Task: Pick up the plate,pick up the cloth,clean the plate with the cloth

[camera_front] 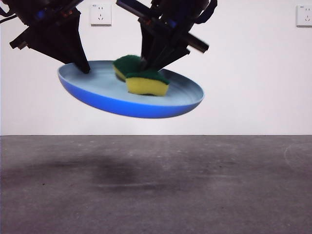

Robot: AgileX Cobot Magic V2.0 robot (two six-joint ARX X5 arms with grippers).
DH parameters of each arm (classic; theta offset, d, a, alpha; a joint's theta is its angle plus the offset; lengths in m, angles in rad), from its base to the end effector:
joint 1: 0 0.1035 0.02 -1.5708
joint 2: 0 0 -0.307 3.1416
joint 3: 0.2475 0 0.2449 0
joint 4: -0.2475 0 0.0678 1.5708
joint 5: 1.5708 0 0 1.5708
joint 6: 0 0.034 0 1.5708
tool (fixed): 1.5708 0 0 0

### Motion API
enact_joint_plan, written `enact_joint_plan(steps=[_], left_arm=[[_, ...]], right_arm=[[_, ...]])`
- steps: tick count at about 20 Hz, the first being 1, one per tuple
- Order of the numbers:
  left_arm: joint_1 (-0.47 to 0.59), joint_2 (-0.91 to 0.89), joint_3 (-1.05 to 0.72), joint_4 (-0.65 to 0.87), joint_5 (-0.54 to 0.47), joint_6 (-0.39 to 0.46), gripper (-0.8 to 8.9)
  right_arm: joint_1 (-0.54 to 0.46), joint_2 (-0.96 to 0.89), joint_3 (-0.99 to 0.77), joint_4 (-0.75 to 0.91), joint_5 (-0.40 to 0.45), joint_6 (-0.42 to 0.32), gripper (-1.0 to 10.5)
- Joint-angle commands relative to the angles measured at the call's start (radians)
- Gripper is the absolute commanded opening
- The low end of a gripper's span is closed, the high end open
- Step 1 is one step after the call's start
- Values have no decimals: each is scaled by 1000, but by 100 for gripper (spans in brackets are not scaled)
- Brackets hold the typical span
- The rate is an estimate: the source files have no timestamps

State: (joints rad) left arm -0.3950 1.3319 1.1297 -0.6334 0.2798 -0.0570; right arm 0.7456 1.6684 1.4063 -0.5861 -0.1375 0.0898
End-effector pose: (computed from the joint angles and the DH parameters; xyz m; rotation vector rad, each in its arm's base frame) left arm 0.2358 -0.1085 0.3383 -0.0026 0.8671 -0.6100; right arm 0.2627 0.2489 0.3293 -0.1827 0.8697 0.7885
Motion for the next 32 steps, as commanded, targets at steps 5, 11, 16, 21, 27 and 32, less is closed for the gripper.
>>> enact_joint_plan(steps=[5, 11, 16, 21, 27, 32], left_arm=[[21, -6, 3, 80, 35, -23, -9], [67, -6, 3, 33, 44, -20, -9], [67, -6, 3, 13, 95, -10, -9], [65, -6, 3, 14, 98, -10, -9], [76, -6, 3, 84, 91, -26, -9], [97, -6, 3, 108, 92, -30, -9]], right_arm=[[90, 35, -5, -149, -88, -11, -17], [95, 33, -5, -349, 419, -38, -17], [37, 31, -5, -142, 554, -38, -16], [31, 31, -5, 131, 341, -38, -16], [85, 34, -5, 124, -37, -35, -16], [108, 34, -5, -187, -37, -66, -17]])
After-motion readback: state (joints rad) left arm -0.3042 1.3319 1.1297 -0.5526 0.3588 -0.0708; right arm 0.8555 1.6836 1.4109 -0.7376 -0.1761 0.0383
